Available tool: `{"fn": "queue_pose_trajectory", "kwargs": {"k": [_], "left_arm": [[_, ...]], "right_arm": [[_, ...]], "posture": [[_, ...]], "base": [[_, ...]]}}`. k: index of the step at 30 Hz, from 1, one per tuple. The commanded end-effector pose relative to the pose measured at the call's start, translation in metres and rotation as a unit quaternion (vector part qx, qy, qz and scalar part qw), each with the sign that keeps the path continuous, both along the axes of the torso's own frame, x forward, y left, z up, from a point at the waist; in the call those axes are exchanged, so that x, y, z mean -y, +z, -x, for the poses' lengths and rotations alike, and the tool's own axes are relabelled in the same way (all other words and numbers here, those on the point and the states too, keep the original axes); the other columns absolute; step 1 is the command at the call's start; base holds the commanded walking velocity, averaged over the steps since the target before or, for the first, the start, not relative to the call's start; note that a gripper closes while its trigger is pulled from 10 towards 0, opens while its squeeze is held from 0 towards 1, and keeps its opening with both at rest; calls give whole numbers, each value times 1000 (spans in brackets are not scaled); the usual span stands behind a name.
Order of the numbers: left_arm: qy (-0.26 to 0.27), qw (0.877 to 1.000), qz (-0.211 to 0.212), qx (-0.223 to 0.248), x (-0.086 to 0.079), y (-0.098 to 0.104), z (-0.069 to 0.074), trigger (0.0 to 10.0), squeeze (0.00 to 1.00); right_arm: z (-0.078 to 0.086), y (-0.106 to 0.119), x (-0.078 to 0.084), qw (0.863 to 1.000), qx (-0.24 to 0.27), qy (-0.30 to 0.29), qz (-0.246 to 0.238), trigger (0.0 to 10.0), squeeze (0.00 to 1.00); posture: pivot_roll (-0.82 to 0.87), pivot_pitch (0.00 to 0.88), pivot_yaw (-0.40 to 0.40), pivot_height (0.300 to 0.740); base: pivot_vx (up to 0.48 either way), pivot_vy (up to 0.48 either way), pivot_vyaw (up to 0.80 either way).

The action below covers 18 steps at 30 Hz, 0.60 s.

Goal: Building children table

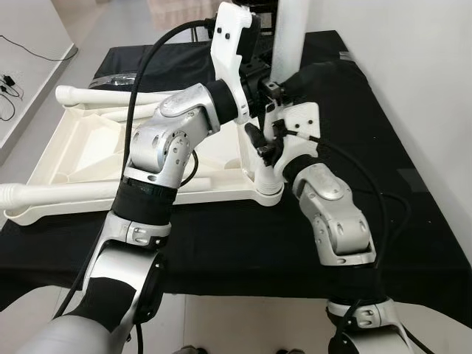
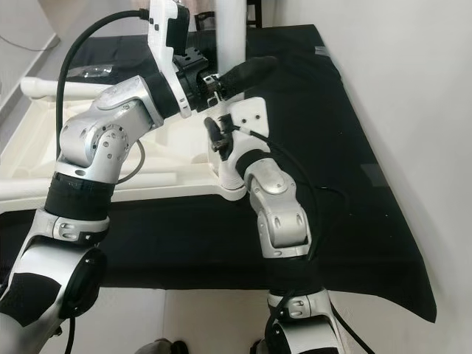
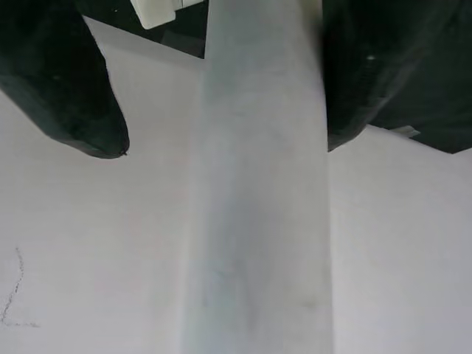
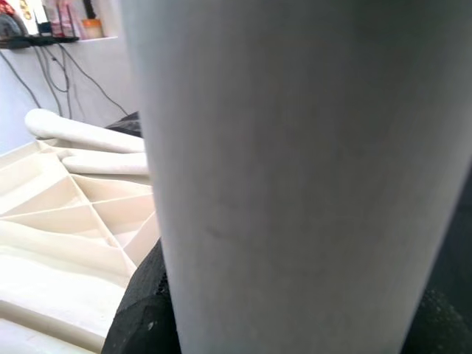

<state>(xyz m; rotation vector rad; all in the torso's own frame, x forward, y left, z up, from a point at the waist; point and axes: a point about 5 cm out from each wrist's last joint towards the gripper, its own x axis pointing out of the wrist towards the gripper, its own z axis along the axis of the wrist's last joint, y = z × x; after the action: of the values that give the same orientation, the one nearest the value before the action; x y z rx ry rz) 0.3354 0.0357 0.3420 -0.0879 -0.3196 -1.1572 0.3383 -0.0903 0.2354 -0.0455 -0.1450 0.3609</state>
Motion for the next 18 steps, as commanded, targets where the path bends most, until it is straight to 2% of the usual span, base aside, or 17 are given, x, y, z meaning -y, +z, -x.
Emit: {"fn": "queue_pose_trajectory", "kwargs": {"k": [1,6,15,18], "left_arm": [[-20,1000,-1,17,5,6,5,10000,0],[-27,1000,-8,13,8,2,7,10000,0],[-27,999,-7,15,8,3,7,10000,0],[-24,999,10,30,3,10,11,10000,0]], "right_arm": [[-2,-9,-1,1000,-27,3,-4,10000,0],[-1,-14,-2,999,-34,4,-5,10000,0],[-3,-9,2,1000,-23,-2,-18,10000,0],[-8,-3,12,999,-5,-27,-27,10000,0]], "posture": [[27,116,36,740],[27,121,39,740],[25,121,40,740],[23,118,40,740]], "base": [[0,0,0],[0,0,0],[0,0,0],[0,0,0]]}}
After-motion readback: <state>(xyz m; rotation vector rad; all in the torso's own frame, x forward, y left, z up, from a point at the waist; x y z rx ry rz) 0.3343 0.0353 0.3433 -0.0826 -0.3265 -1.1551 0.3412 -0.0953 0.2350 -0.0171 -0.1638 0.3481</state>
